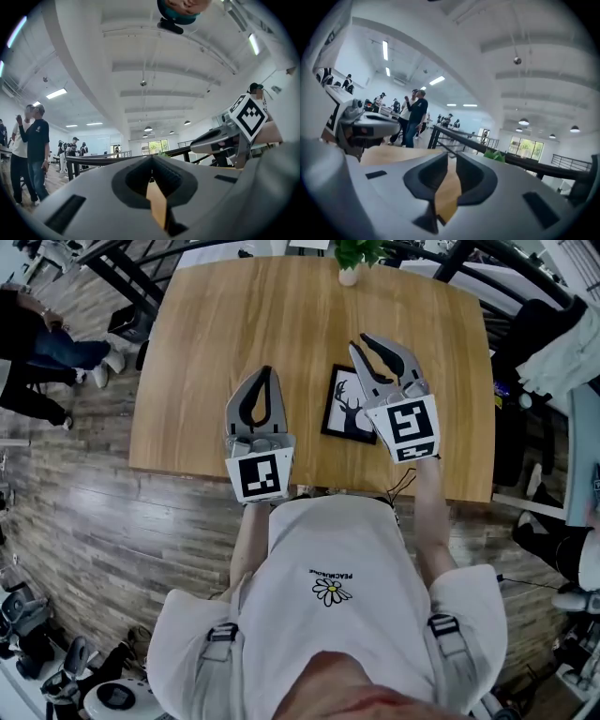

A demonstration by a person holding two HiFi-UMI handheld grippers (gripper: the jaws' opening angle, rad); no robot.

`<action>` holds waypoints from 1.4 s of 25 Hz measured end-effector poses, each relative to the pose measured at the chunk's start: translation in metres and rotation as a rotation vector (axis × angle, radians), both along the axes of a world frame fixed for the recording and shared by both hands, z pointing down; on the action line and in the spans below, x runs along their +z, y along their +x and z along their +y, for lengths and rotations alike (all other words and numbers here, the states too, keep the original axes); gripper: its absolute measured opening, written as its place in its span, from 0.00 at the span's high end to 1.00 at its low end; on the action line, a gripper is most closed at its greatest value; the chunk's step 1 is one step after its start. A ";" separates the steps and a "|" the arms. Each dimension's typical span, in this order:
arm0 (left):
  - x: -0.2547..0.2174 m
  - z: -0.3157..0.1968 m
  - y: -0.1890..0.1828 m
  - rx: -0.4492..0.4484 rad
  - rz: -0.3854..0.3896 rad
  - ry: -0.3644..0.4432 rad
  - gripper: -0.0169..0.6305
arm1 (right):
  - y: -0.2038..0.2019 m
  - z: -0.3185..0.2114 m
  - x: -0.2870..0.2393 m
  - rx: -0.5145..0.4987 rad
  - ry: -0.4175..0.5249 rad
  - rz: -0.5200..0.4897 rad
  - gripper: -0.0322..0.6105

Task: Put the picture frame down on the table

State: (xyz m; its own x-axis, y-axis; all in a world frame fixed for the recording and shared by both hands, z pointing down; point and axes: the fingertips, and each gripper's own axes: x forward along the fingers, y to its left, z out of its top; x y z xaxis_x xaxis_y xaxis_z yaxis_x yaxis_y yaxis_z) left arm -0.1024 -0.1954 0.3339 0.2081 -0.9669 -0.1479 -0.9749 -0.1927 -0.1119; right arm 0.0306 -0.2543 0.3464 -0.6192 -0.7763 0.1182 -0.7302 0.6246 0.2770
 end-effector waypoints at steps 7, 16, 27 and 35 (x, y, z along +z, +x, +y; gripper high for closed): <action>-0.020 0.005 0.019 0.055 0.008 0.034 0.95 | 0.023 0.037 -0.059 0.187 0.184 -0.251 0.93; -0.027 0.009 0.029 0.086 0.013 0.040 0.95 | 0.039 0.068 -0.051 0.267 0.169 -0.345 0.93; -0.025 0.013 0.029 0.086 0.012 0.039 0.95 | 0.046 0.073 -0.031 0.289 0.126 -0.301 0.94; -0.023 0.013 0.027 0.084 0.014 0.040 0.95 | 0.046 0.072 -0.030 0.294 0.120 -0.294 0.94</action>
State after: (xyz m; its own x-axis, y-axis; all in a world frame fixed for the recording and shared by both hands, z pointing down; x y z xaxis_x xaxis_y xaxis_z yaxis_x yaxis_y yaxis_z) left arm -0.0755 -0.1820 0.3106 0.2857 -0.9395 -0.1893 -0.9570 -0.2693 -0.1077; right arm 0.0762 -0.1825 0.3167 -0.3637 -0.9221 -0.1320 -0.9308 0.3545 0.0889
